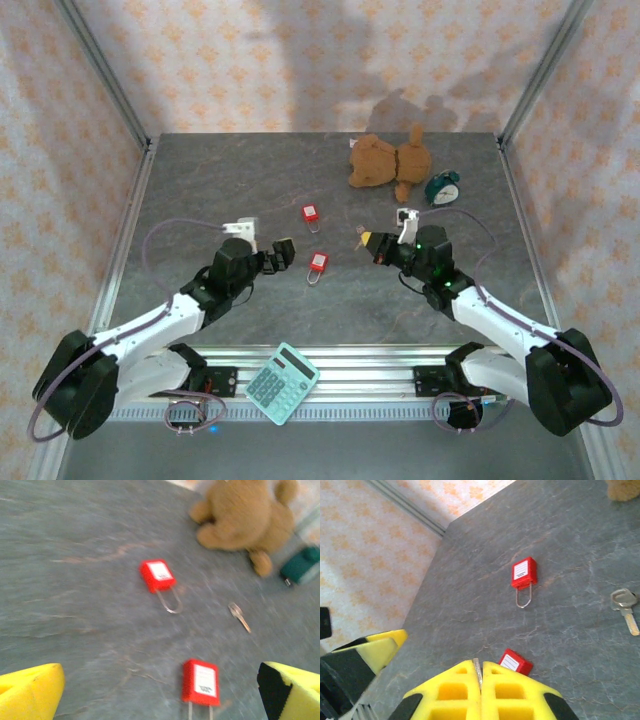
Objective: Unlock with the key
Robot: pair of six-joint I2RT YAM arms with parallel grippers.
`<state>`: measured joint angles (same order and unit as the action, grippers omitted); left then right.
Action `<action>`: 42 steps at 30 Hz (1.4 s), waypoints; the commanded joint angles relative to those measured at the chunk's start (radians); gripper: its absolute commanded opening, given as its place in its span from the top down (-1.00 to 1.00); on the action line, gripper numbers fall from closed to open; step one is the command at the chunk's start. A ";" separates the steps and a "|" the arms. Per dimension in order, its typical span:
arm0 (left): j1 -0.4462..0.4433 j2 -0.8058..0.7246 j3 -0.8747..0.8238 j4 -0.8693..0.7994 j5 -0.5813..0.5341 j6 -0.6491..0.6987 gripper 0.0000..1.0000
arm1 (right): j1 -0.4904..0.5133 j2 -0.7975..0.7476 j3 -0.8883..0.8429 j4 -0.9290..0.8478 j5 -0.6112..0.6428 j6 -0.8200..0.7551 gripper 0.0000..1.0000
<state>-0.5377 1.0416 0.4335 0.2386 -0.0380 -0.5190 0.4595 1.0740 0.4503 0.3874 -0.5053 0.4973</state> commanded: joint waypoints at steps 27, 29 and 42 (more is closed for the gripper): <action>-0.156 0.423 0.546 -0.670 -0.229 0.114 -0.70 | 0.009 -0.069 -0.003 -0.048 0.388 0.038 0.92; -0.172 0.448 0.572 -0.695 -0.197 0.135 -0.69 | 0.009 -0.072 -0.014 -0.043 0.396 0.031 0.92; -0.220 0.567 0.729 -0.864 -0.133 0.145 -0.69 | 0.008 -0.067 -0.047 -0.028 0.422 0.015 0.92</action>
<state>-0.7452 1.5871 1.1263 -0.5438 -0.1883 -0.3901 0.4625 1.0069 0.4122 0.3435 -0.1184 0.5365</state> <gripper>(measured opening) 0.848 0.043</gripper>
